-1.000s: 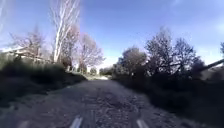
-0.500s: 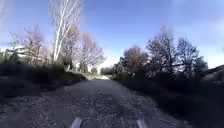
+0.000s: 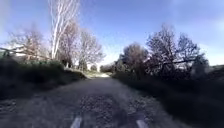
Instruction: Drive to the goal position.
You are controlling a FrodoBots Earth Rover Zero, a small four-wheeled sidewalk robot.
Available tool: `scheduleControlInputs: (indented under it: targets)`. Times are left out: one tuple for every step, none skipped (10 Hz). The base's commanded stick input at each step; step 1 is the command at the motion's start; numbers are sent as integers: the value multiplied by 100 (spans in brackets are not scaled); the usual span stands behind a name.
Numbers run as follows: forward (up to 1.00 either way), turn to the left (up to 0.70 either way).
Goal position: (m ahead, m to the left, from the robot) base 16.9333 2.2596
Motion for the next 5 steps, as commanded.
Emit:
scheduleControlInputs:
  targets:
    - [50, 0]
    - [50, 11]
    - [50, 34]
    - [50, 50]
    - [50, 14]
